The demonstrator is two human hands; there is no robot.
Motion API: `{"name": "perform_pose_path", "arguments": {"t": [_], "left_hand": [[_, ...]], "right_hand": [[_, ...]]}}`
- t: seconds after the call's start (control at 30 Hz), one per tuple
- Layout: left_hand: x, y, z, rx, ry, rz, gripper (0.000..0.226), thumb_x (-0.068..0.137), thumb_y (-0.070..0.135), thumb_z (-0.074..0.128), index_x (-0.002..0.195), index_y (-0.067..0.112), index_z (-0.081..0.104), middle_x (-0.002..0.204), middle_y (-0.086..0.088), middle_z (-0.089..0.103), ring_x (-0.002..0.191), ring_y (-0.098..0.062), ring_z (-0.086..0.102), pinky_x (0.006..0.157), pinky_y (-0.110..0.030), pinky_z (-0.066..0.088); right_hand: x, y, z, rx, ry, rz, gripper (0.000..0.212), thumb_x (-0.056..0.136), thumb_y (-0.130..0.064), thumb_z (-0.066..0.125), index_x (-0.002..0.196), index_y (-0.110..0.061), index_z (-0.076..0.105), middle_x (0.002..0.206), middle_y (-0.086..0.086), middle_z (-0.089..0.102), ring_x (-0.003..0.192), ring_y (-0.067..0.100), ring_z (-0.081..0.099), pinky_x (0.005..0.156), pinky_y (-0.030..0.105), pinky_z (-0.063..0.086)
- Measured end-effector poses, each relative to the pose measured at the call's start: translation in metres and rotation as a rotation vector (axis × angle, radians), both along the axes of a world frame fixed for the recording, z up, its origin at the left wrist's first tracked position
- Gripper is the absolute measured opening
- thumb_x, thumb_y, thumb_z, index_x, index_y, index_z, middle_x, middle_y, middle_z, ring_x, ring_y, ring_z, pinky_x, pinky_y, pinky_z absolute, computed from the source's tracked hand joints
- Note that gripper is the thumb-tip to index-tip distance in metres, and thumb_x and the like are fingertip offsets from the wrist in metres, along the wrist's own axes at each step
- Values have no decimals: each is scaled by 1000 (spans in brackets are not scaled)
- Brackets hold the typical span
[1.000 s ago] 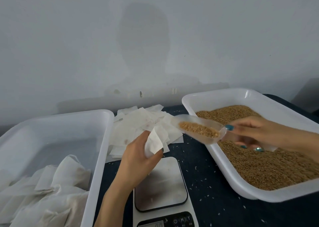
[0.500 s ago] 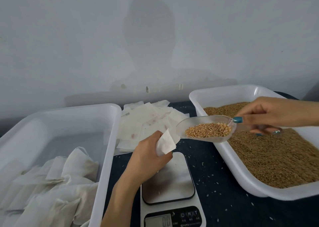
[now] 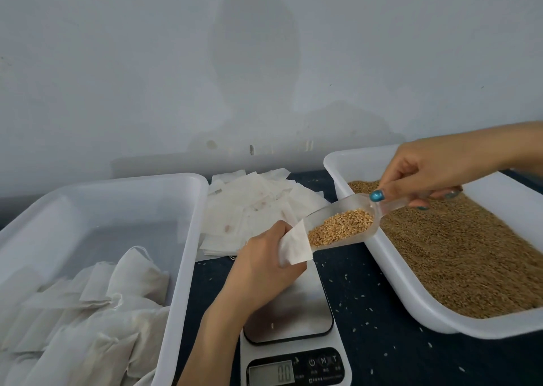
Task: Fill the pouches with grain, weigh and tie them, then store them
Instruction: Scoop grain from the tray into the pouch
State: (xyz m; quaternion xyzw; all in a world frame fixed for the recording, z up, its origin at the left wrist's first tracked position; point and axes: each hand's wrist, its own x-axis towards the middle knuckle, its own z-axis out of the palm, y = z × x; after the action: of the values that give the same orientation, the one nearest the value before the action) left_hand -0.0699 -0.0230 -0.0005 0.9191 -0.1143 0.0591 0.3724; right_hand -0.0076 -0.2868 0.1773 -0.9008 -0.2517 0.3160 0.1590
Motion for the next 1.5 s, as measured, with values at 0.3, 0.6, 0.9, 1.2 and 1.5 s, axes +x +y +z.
{"name": "perform_pose_path", "arguments": {"t": [0.3, 0.6, 0.9, 1.2, 1.5], "left_hand": [[-1, -1, 0, -90, 11, -36, 32, 81, 40, 67, 105, 33, 47, 97, 11, 63, 81, -8, 61, 65, -42, 55], [0, -2, -2, -122, 56, -73, 37, 82, 47, 65, 111, 47, 42, 107, 20, 60, 92, -2, 60, 68, -18, 56], [1, -2, -5, -158, 60, -86, 38, 79, 54, 61, 111, 50, 41, 117, 18, 61, 95, -7, 61, 76, -31, 60], [0, -3, -2, -157, 84, -89, 36, 73, 61, 56, 104, 60, 38, 112, 22, 60, 94, -4, 61, 76, -28, 60], [-5, -4, 7, -331, 133, -142, 38, 81, 48, 62, 116, 37, 54, 101, 11, 68, 82, -14, 69, 76, -36, 61]], "right_hand": [[-2, 21, 33, -159, -53, 8, 51, 67, -70, 54, 64, -22, 72, 52, 0, 59, 35, 10, 42, 40, 20, 38], [-7, 21, 42, -155, -32, 17, 36, 83, -54, 51, 57, -42, 72, 47, -5, 57, 31, 8, 41, 42, 21, 37], [-6, 8, 37, -123, -9, -29, 32, 76, -63, 53, 70, -43, 77, 50, -3, 59, 30, 8, 42, 39, 17, 38], [-5, -2, 30, -57, 13, -37, 32, 74, -62, 55, 73, -40, 78, 54, 0, 61, 30, 7, 42, 38, 17, 37], [-24, -31, -5, 74, 161, -122, 60, 71, -83, 59, 99, -32, 74, 62, 2, 62, 39, 9, 44, 40, 18, 39]]}}
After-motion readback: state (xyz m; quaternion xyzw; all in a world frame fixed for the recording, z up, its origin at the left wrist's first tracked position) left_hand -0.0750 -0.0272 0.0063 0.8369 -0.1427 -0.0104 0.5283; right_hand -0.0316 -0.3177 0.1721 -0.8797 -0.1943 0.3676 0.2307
